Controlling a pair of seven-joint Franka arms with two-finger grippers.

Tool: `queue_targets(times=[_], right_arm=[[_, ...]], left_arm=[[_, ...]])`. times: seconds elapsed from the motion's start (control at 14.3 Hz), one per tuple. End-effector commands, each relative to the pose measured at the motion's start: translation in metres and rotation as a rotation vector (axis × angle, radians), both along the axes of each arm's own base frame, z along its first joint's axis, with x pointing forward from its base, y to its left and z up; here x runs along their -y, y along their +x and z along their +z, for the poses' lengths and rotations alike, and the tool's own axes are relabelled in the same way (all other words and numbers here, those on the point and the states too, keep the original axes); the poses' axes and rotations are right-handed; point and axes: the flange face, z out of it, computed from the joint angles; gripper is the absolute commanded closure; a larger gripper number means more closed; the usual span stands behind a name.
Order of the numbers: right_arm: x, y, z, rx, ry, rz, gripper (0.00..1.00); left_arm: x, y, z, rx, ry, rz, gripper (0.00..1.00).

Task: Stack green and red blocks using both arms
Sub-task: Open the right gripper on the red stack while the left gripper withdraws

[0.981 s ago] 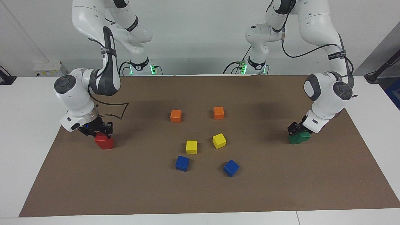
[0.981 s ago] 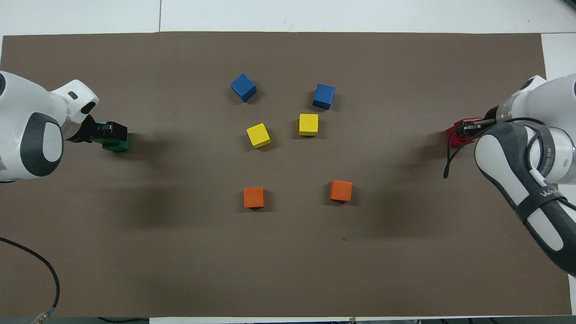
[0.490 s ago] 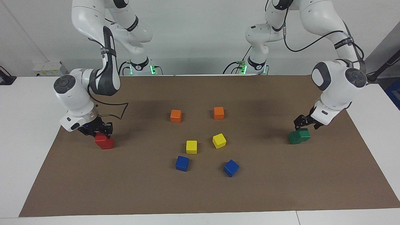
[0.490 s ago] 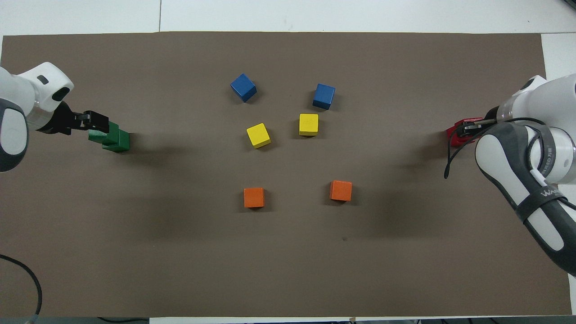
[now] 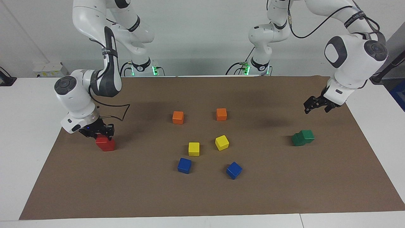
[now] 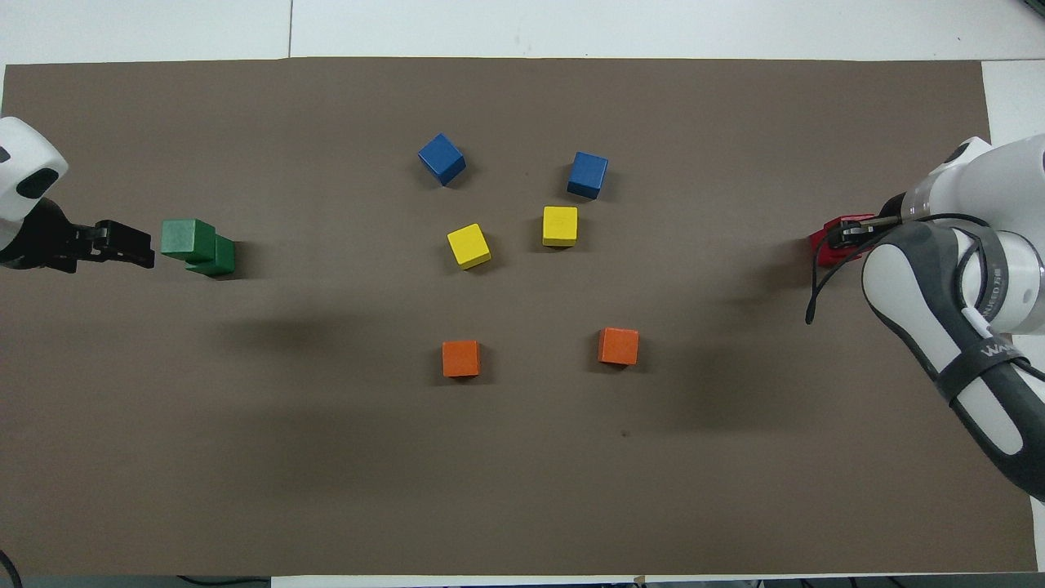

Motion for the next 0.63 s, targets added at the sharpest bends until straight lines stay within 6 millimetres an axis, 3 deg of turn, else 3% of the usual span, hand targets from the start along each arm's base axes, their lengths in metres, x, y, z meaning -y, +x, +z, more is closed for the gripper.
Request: queue_targets(times=[0.0,0.35,0.56], right_arm=[[0.004,-0.003,-0.002,0.012,-0.006,0.008,0.0],[0.007,0.0,0.002,0.019,-0.007,0.007,0.0],[0.002,0.008,0.022,0.017,0.001,0.004,0.0]], left_arm=[[-0.011,-0.025,0.032,-0.005,-0.008,0.032,0.0],[-0.013,-0.055,0.066,-0.029,-0.008,0.039,0.0],[-0.008,-0.056,0.068,-0.02,-0.007,0.031,0.0]])
